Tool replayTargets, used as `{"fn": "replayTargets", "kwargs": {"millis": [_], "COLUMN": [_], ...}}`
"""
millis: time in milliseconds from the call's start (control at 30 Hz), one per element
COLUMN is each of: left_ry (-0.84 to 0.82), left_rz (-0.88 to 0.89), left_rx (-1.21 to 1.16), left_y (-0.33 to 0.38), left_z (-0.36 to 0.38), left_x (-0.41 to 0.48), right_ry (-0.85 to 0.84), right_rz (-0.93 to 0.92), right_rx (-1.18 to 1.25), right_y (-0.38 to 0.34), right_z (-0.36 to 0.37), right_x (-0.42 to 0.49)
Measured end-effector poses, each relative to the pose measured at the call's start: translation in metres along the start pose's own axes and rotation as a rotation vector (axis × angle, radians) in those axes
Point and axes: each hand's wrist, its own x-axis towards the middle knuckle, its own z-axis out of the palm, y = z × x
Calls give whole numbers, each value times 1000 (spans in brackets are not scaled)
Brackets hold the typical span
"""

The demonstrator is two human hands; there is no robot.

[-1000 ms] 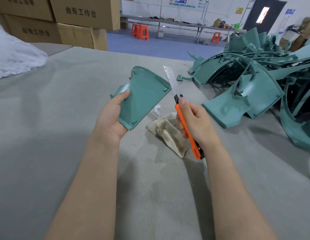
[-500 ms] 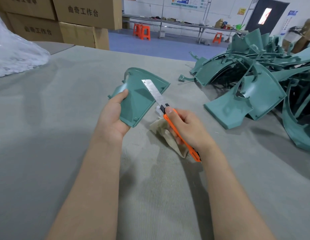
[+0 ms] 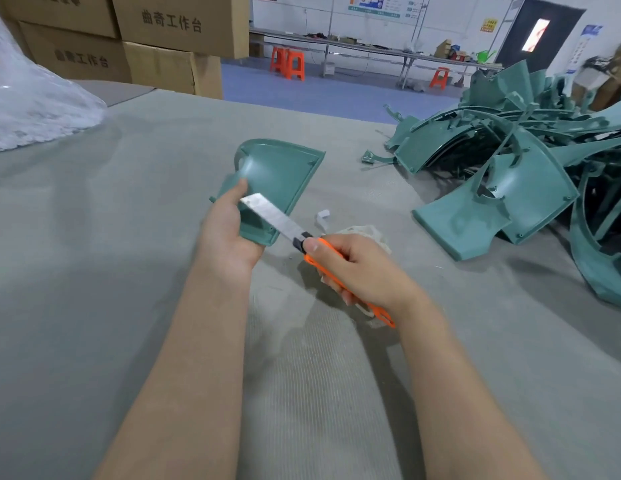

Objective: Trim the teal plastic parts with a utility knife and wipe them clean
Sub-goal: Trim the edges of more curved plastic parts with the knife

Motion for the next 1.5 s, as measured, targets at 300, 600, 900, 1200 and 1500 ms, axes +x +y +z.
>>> {"fn": "replayTargets", "kwargs": {"millis": [300, 600, 900, 1200, 1500], "left_ry": [-21, -69, -84, -44, -24], "left_rz": [53, 104, 118, 137, 243], "left_rx": [17, 133, 140, 102, 46], "left_y": [-1, -5, -3, -4, -2], "left_z": [-1, 2, 0, 0, 1], "left_x": [3, 2, 2, 6, 4], "right_ry": [74, 387, 331, 137, 152], "right_rz": [-16, 41, 62, 32, 44], "right_rx": [185, 198, 200, 57, 74], "right_y": [-9, 3, 1, -1, -5], "right_z": [-12, -21, -22, -10, -21], "right_x": [-4, 2, 0, -1, -5]}}
